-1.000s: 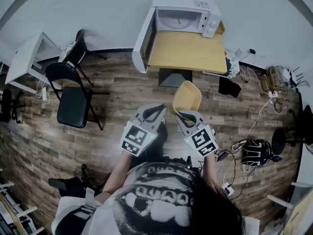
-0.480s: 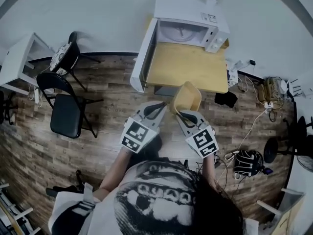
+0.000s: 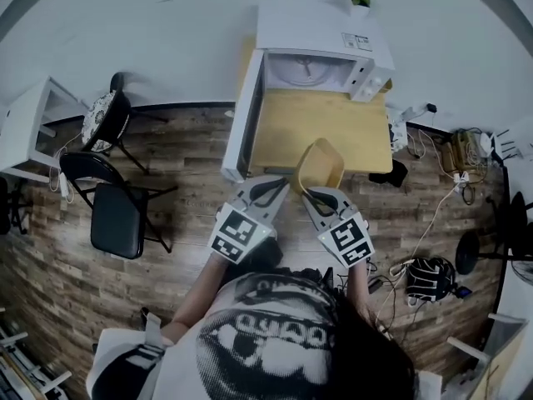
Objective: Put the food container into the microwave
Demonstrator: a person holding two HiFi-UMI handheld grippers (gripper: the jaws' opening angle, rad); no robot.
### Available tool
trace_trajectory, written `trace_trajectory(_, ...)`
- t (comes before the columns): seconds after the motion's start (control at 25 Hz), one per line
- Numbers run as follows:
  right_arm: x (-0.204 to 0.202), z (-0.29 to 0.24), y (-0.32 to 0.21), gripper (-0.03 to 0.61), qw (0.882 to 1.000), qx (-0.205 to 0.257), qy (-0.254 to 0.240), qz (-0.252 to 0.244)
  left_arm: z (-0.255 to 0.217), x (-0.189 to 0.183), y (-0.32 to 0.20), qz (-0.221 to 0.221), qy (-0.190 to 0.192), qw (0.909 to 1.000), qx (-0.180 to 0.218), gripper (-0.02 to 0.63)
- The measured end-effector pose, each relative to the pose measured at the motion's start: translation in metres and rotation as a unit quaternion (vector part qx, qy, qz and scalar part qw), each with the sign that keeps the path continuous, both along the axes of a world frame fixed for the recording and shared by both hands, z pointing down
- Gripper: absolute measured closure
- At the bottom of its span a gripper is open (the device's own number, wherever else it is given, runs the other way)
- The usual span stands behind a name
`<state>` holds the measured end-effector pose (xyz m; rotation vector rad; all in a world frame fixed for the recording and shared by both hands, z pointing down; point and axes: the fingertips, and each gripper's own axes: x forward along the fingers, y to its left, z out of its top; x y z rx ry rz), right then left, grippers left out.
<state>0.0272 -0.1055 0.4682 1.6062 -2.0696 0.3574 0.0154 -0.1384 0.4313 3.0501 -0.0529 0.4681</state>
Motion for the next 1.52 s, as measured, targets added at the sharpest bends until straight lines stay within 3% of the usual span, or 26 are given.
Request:
trace_trajectory(0.28,0.020,0.004,0.000,0.552,0.999,-0.010,0.003,0.038,-0.001,0.025,0.000,0.043,0.009,0.9990,-0.008,0.603)
trace_trajectory(0.6,0.022,0.010,-0.010,0.552,0.999,-0.026,0.007,0.032,0.004,0.027,-0.005,0.051,0.015,0.9984,-0.017,0.603)
trace_trajectory(1.12,0.037,0.028,-0.027,0.552,0.999,-0.045,-0.003,-0.027,0.018,0.033,-0.031,-0.022,0.002,0.9992,-0.033,0.603)
trace_trajectory(1.52,0.101,0.032,-0.051,0.552,0.995,-0.047,-0.008,-0.090,0.019,0.082,-0.053,-0.099,-0.011,0.9945,-0.032,0.603)
